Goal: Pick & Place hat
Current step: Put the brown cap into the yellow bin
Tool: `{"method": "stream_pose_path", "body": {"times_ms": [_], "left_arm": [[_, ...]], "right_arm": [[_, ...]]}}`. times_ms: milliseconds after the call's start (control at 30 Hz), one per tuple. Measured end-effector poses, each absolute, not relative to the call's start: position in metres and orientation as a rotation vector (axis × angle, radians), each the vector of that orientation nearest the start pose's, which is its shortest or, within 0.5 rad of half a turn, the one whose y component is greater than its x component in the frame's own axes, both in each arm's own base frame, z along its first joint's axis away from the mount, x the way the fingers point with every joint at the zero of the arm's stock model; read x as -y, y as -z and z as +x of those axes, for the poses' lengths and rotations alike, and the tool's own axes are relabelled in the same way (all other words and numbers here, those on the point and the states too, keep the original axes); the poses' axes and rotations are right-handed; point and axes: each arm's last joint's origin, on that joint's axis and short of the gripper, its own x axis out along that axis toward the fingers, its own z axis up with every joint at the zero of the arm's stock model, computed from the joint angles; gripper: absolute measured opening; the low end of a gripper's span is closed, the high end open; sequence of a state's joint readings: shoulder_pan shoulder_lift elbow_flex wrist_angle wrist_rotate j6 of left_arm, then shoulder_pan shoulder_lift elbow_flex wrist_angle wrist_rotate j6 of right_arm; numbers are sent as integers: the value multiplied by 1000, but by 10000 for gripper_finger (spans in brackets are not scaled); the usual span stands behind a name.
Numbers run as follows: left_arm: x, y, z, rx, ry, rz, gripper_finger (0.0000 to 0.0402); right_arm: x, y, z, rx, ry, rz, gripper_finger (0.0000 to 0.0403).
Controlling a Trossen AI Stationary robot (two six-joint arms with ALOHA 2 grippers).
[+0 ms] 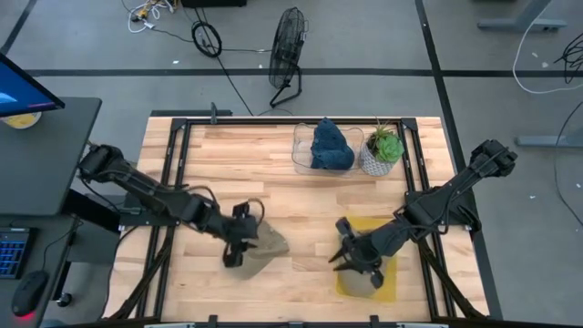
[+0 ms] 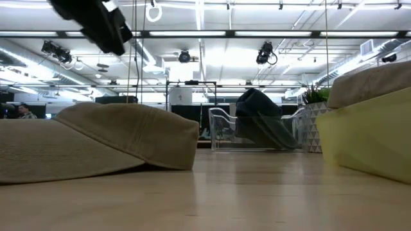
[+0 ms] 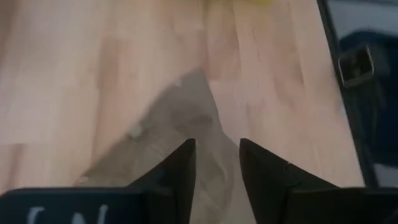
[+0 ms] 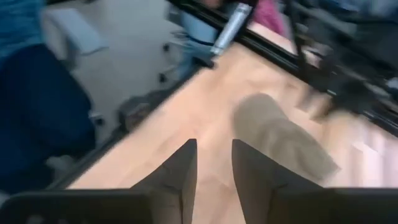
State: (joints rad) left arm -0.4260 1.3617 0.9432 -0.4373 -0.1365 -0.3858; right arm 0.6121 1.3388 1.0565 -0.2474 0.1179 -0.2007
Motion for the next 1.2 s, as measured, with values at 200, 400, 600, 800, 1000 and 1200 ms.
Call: {"method": "stream_pose_path", "body": {"times_ms": [200,400,600,800,1000,1200], "left_arm": [[125,-219,260,-926,55,-23,190],[130,-199,265,-1006,34,-57,235],[140,-176,269,-1075,19,-30,225],[140,-166,277,-1025,-46,35,141],[144,-183,291,-800,-78,-37,17],[146,-192,300,-675,-46,-23,8]], "right_arm": [[-161,-298,252,-473,-449,-293,113],[-162,-277,268,-540,-426,-312,162],[-161,-253,283,-614,-283,-338,213],[-158,-246,293,-617,-192,-226,222],[-150,-236,311,-593,-120,-105,210],[-139,-210,334,-605,-72,-107,208]]}}
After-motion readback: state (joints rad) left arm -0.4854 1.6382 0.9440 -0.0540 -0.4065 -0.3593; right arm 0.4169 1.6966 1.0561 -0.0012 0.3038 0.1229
